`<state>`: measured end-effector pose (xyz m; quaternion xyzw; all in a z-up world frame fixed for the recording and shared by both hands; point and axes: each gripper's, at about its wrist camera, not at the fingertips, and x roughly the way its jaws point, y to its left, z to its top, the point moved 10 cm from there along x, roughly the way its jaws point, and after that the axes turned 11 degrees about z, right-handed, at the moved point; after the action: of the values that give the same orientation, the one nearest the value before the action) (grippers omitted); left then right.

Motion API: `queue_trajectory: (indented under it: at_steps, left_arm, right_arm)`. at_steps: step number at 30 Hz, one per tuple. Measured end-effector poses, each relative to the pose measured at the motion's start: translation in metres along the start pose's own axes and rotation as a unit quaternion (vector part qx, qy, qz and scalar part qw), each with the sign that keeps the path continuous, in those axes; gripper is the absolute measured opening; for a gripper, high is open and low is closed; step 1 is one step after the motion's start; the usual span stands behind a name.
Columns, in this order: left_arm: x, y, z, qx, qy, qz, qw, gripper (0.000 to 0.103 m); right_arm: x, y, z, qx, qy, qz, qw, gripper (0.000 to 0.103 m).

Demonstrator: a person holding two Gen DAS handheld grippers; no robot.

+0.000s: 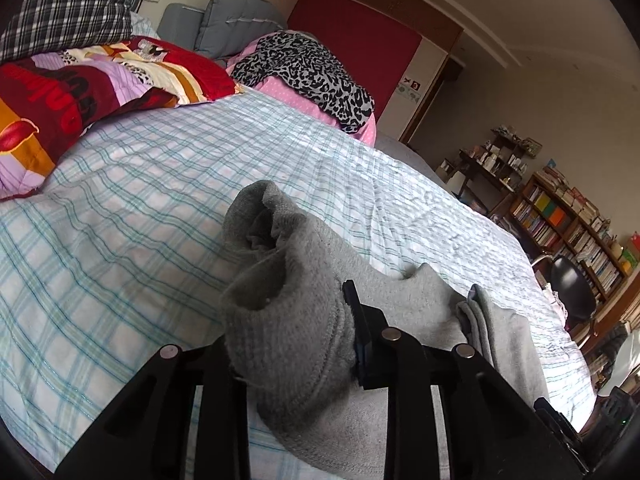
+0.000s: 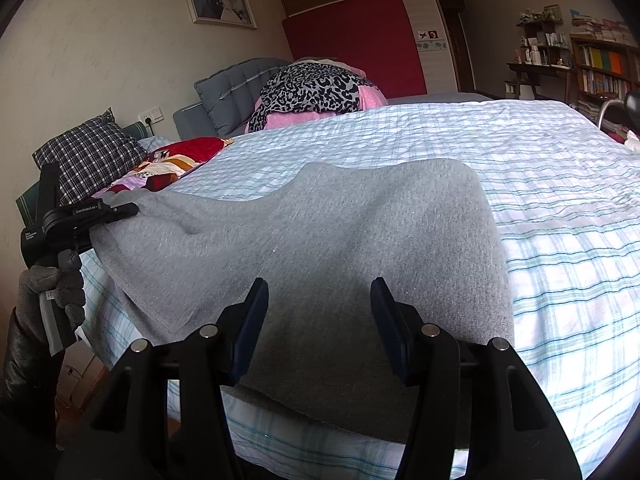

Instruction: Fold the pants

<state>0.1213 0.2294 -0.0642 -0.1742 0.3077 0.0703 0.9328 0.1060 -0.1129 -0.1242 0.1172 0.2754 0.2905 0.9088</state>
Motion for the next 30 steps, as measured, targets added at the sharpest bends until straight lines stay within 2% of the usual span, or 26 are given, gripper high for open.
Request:
queue_trajectory:
  at_steps: [7,14,18,22,30]
  left_arm:
    - [-0.026,-0.061,0.012,0.073,-0.041,-0.004,0.9965,0.025]
    - [-0.048,-0.154,0.007,0.171,-0.082,-0.030,0.9814,0.025]
    - [-0.050,-0.210,-0.010,0.222,-0.086,-0.049,0.9701,0.025]
    - [-0.038,-0.259,-0.037,0.263,-0.073,-0.063,0.9601,0.024]
    - [-0.012,-0.331,-0.092,0.335,-0.058,-0.067,0.9381,0.024]
  right_arm:
    - [-0.006,-0.010,0.000,0.012,-0.011,0.000,1.000,0.055]
    - [-0.017,-0.023,-0.001,0.025,-0.026,0.001,0.999,0.055]
    - [-0.025,-0.031,-0.002,0.033,-0.038,0.000,0.999,0.055]
    - [-0.035,-0.043,-0.004,0.045,-0.050,-0.004,0.998,0.055]
    - [-0.058,-0.071,-0.008,0.070,-0.072,-0.024,0.995,0.055]
